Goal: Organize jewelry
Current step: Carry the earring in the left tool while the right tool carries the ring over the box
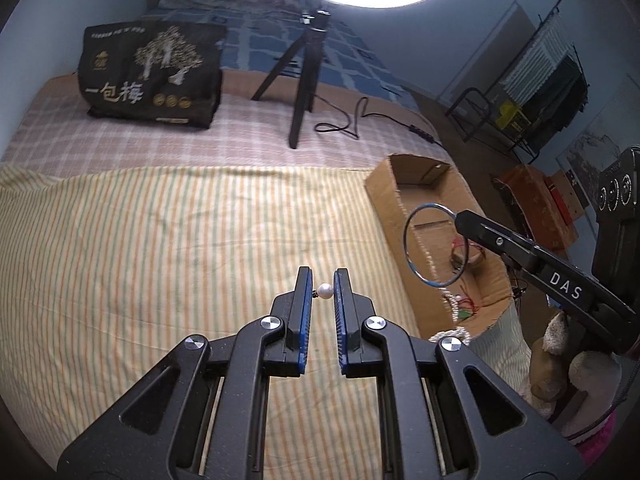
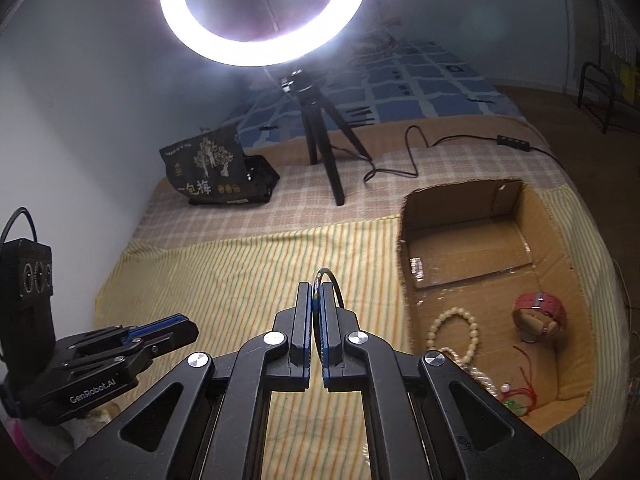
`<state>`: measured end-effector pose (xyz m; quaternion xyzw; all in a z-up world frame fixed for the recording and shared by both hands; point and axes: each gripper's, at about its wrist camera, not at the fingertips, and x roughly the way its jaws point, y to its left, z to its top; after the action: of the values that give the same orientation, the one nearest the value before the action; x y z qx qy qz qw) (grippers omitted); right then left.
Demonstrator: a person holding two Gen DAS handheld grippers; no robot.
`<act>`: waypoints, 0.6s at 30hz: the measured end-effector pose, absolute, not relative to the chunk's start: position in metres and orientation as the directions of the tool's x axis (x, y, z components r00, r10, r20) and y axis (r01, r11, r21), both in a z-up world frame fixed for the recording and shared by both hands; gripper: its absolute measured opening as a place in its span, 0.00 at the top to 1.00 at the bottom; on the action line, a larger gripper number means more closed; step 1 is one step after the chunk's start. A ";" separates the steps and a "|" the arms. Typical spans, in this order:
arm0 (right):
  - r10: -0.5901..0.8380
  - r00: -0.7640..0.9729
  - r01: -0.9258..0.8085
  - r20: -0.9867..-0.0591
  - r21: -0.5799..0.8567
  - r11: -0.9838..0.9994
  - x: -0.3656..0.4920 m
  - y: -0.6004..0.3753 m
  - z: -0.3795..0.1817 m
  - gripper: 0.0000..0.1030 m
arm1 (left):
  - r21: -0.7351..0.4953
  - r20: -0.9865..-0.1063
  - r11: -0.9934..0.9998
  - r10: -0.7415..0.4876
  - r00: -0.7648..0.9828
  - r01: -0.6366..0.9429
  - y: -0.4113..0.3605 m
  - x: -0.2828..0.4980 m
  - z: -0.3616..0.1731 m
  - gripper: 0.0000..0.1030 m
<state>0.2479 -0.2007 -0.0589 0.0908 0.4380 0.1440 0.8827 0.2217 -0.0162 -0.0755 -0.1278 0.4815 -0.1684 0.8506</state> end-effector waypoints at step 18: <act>0.272 0.626 -0.077 -0.731 0.289 0.954 0.226 -0.281 -0.048 0.98 | -0.381 -0.765 0.887 -0.461 0.450 0.261 -0.097 0.224 -0.069 0.91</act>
<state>0.2261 -0.2809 -0.0483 0.1154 0.4210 0.0976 0.8944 0.2239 -0.0965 -0.0687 -0.1044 0.4789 -0.2135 0.8451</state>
